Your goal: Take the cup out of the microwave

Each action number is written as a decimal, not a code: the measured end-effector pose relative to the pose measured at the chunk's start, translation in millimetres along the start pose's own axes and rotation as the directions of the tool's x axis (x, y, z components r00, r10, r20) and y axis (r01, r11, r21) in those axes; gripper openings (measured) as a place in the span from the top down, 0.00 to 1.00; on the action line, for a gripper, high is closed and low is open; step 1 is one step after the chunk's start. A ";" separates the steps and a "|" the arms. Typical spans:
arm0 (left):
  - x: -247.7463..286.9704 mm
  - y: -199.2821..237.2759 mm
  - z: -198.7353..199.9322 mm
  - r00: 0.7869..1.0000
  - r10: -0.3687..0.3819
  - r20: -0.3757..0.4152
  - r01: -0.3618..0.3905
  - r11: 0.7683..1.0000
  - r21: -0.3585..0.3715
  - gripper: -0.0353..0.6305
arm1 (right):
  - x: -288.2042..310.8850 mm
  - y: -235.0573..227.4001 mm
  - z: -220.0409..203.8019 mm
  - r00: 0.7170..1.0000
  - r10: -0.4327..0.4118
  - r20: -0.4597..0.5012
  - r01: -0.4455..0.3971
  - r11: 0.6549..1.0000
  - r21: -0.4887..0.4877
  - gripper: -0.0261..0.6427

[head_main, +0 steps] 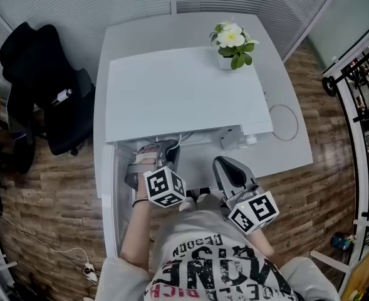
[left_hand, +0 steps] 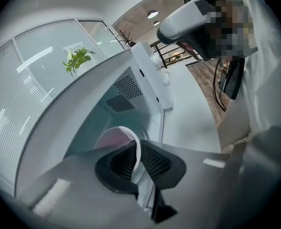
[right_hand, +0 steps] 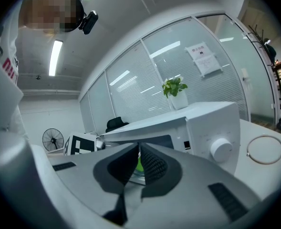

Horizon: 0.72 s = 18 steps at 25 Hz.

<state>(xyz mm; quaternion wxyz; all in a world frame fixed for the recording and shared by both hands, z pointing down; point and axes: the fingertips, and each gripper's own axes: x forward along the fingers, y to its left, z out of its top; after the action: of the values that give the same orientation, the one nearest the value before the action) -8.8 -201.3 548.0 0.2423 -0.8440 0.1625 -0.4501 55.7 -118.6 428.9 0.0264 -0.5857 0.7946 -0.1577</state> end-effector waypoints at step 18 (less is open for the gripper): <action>-50.4 -22.9 15.4 0.997 0.051 -0.065 -0.052 0.999 -0.013 0.89 | -31.6 0.5 0.8 0.994 0.113 -0.013 -0.113 0.994 0.007 0.93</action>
<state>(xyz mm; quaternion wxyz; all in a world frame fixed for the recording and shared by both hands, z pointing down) -21.9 -153.5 519.1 0.2424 -0.8261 0.1952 -0.4697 65.3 -88.9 423.5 0.0318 -0.5387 0.8261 -0.1623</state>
